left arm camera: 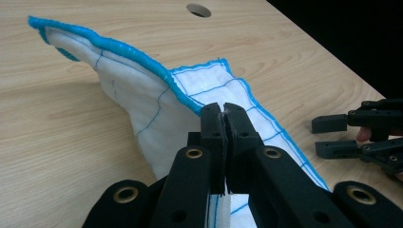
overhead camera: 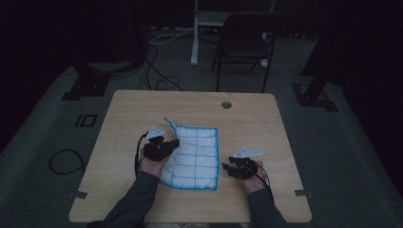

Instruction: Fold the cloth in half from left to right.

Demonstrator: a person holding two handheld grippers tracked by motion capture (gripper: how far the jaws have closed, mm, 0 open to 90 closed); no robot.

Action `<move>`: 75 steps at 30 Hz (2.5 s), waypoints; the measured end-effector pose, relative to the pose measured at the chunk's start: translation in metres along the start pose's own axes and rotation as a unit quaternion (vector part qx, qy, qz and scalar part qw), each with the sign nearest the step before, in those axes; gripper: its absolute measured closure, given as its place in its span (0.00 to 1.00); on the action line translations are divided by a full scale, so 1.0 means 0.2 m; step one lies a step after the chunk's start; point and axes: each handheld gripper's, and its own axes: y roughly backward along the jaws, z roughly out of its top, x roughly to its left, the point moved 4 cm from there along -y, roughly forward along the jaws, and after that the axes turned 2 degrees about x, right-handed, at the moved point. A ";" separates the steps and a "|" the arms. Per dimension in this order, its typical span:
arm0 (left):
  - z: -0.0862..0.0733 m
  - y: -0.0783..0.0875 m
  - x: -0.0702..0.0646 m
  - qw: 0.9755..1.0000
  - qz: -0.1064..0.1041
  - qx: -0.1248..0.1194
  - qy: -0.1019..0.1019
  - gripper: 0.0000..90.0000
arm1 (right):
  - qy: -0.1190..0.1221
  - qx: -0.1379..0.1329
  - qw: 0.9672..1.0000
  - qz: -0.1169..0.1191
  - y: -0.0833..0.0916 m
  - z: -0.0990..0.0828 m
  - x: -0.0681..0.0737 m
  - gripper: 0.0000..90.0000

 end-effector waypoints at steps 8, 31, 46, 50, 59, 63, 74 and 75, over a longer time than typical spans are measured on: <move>0.01 -0.03 -0.04 1.000 -0.008 0.002 -0.006 0.98 | -0.002 -0.001 1.000 0.000 0.00 0.00 0.00 0.62; 0.04 -0.11 -0.13 0.999 -0.033 0.009 -0.012 0.99 | -0.005 0.000 1.000 -0.007 0.00 0.00 -0.01 0.62; 0.03 -0.22 -0.15 0.999 -0.041 0.019 -0.008 0.98 | -0.006 0.001 1.000 -0.007 0.00 0.00 -0.01 0.62; 0.03 -0.26 -0.15 0.999 -0.043 0.024 -0.008 0.98 | -0.006 0.000 1.000 -0.007 0.00 0.00 -0.01 0.62; 0.01 -0.32 -0.17 0.998 -0.047 0.032 -0.003 0.98 | -0.007 0.000 1.000 -0.007 0.00 0.00 -0.01 0.62; 0.02 -0.33 -0.18 0.998 -0.048 0.033 -0.005 0.98 | -0.006 0.001 1.000 -0.007 0.00 -0.01 -0.01 0.62; 0.04 -0.36 -0.23 0.998 -0.055 0.038 -0.009 0.98 | -0.007 0.001 1.000 -0.007 0.00 -0.01 -0.01 0.62; 0.05 -0.37 -0.23 0.998 -0.056 0.038 -0.009 0.98 | -0.006 0.001 1.000 -0.007 0.00 -0.01 -0.01 0.62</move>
